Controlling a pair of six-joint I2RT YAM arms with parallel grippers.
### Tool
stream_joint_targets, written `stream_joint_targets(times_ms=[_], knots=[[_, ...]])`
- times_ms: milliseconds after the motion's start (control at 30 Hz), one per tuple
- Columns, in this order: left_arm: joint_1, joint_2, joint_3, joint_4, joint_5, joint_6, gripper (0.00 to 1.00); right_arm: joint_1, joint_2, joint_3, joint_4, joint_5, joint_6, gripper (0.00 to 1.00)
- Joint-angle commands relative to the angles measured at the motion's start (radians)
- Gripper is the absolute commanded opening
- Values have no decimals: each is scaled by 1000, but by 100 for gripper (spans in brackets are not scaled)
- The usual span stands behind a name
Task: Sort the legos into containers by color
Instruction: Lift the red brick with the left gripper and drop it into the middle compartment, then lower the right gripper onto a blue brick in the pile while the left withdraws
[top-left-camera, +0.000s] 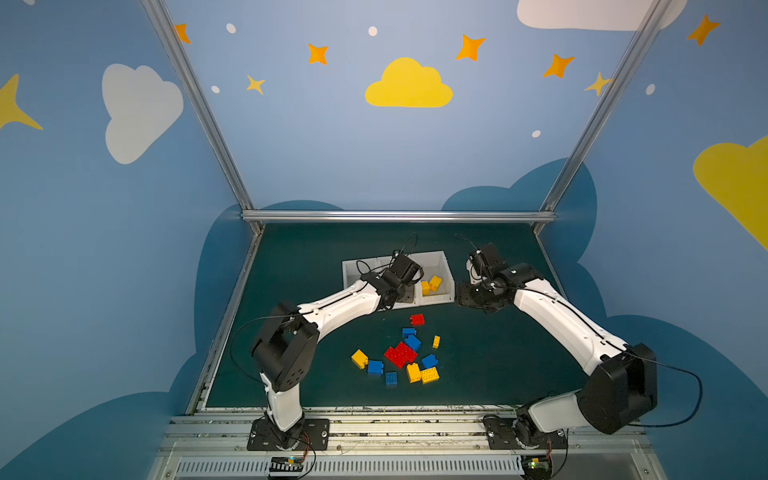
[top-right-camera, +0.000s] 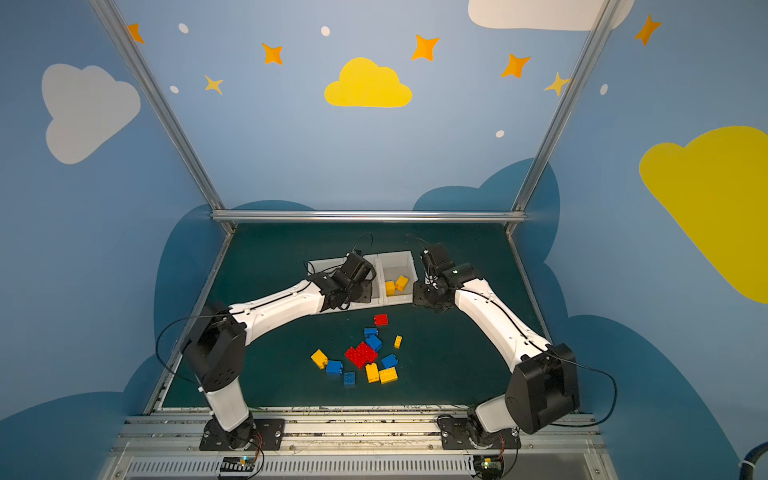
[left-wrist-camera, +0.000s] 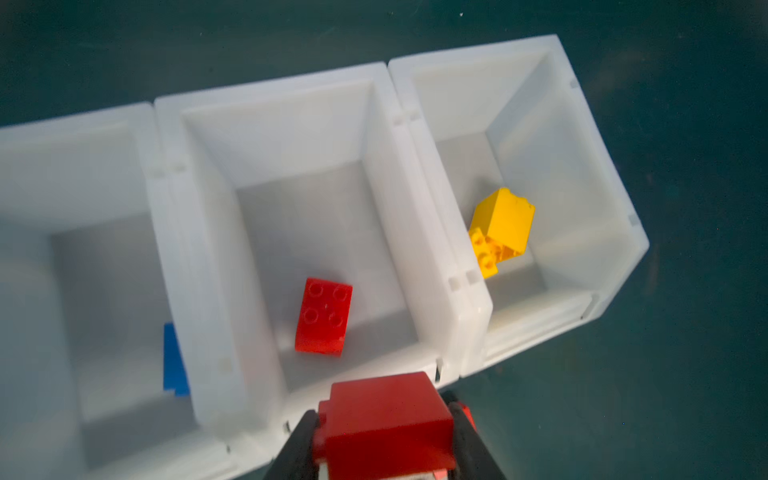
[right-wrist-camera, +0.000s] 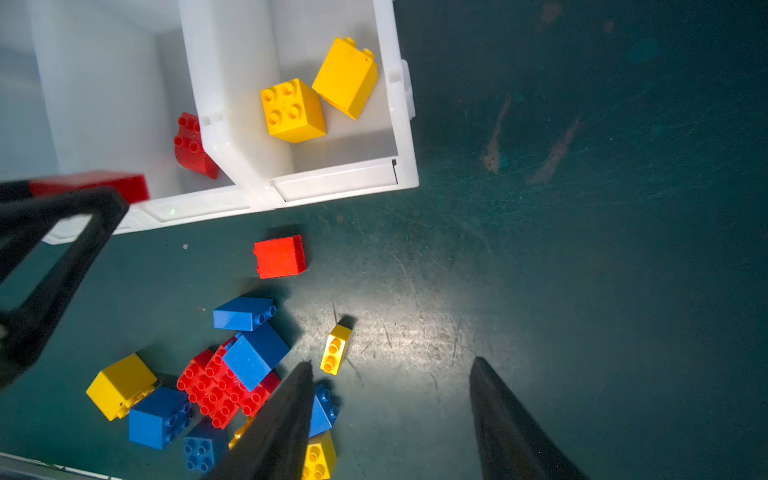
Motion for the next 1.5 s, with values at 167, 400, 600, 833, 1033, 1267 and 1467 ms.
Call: stream_joint_targets(times_ms=[167,400,600,833,1033,1267,1467], knots=[[48,162,190,-73,56,80,43,-4,-40,-33,-34,8,24,60],[50,163,182,-65,64,61,63,-5,-39,-24,-44,7,20,61],[52,126,148,-46,59,52,64,-4,-22,-12,-46,-6,20,61],[63,26,51,-9,58,18,66,26,21,-12,-42,-44,23,62],[80,-97,-61,29,47,6,66,114,88,-11,-26,-37,40,62],[118,-272,-218,19,-7,-1,68,241,169,22,1,-59,89,63],[168,-479,-420,44,-47,-32,68,329,270,88,5,-61,111,67]])
